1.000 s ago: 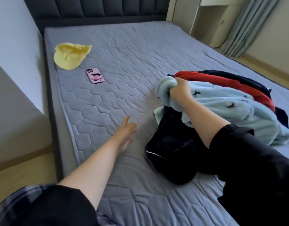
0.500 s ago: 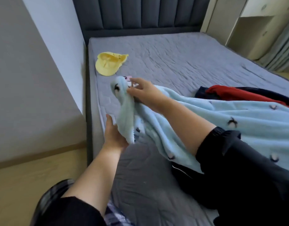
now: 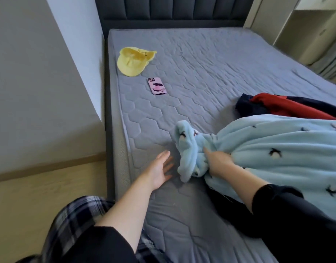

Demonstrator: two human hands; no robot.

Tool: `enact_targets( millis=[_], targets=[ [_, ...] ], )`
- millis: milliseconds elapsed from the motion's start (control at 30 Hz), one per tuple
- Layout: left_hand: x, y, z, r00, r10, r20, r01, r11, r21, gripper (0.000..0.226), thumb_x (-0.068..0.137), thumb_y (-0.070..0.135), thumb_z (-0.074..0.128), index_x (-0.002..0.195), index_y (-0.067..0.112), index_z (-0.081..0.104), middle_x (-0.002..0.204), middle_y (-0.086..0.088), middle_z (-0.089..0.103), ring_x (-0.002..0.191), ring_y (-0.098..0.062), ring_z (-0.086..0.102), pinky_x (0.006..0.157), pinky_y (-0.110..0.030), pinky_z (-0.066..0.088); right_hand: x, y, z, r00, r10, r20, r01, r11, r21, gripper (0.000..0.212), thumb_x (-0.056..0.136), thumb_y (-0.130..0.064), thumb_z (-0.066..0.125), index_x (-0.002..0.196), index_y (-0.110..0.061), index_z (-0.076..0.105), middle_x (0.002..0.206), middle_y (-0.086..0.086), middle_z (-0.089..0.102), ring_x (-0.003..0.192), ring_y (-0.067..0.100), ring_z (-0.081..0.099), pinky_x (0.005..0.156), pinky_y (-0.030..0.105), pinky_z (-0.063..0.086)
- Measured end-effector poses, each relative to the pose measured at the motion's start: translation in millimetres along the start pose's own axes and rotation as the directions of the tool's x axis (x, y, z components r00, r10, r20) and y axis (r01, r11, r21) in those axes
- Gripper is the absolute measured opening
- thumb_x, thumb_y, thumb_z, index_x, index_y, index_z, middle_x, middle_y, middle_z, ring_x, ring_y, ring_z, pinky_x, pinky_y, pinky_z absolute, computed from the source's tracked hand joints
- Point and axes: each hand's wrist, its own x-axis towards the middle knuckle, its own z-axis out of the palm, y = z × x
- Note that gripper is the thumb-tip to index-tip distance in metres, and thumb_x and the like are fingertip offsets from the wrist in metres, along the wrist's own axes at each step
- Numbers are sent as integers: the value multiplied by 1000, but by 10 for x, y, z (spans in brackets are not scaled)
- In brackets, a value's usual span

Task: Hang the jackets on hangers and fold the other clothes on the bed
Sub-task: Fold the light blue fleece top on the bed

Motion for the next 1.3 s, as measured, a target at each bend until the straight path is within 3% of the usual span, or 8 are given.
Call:
enact_targets(
  millis=[133,333,533,633,833,1000,1167,1300],
  targets=[
    [-17,23,16,989,148,20,-148,989,20,39,99,21,46,137,23,45,112,-6,64,85,-18,63,67,-29,49,-18,-213,-333,931,-104,-350,204,943,263,36,77,-11,57,113,-11,56,107,12,65,99,33,60,81,35,45],
    [-215,691,214,908,418,13,-418,908,-2,44,89,32,59,132,32,49,123,-1,62,108,-18,59,87,-36,44,-67,-838,-1494,707,-168,-687,532,766,360,41,67,5,54,106,-4,65,91,15,59,88,31,54,71,33,38],
    [-620,1529,220,721,692,-7,-692,720,-53,50,91,41,58,137,31,44,135,-5,56,124,-25,53,102,-50,44,-227,-1480,-2234,750,-167,-640,659,277,700,37,75,-2,45,103,-16,64,83,-6,65,78,7,60,66,12,47],
    [-874,1706,102,694,715,83,-712,699,-66,94,68,55,77,143,11,39,135,-15,55,123,-30,54,96,-47,50,-229,-1706,-2338,829,-163,-535,537,-37,843,33,85,9,42,106,-4,64,91,9,68,85,22,65,78,33,56],
    [-1161,1849,-65,556,822,-123,-790,568,231,53,71,4,75,122,0,58,117,-18,65,112,-32,61,95,-45,51,-270,-2026,-2243,804,-367,-468,361,-325,874,38,85,15,42,93,-12,66,77,3,73,72,16,69,68,30,59],
    [-1175,1848,-120,439,801,-408,-569,599,563,33,66,17,76,96,19,64,89,4,69,85,-18,63,69,-26,51,-167,-1913,-1993,837,-318,-445,497,102,862,18,87,-7,61,98,-20,67,90,-6,68,90,-5,61,79,16,53],
    [-957,1669,-62,285,932,-224,-315,312,896,50,76,21,72,124,17,55,114,-5,64,109,-28,59,88,-32,46,32,-1500,-1525,972,-122,-202,235,435,869,57,91,-25,61,142,-8,40,140,12,46,121,24,48,91,27,38],
    [-600,1215,84,716,696,-58,85,-4,996,101,80,41,66,151,32,-5,155,-12,14,138,-35,24,106,-52,31,54,-916,-1051,986,11,-167,93,795,599,55,90,-19,54,140,-8,37,142,18,39,128,35,40,103,39,38]
  ],
)
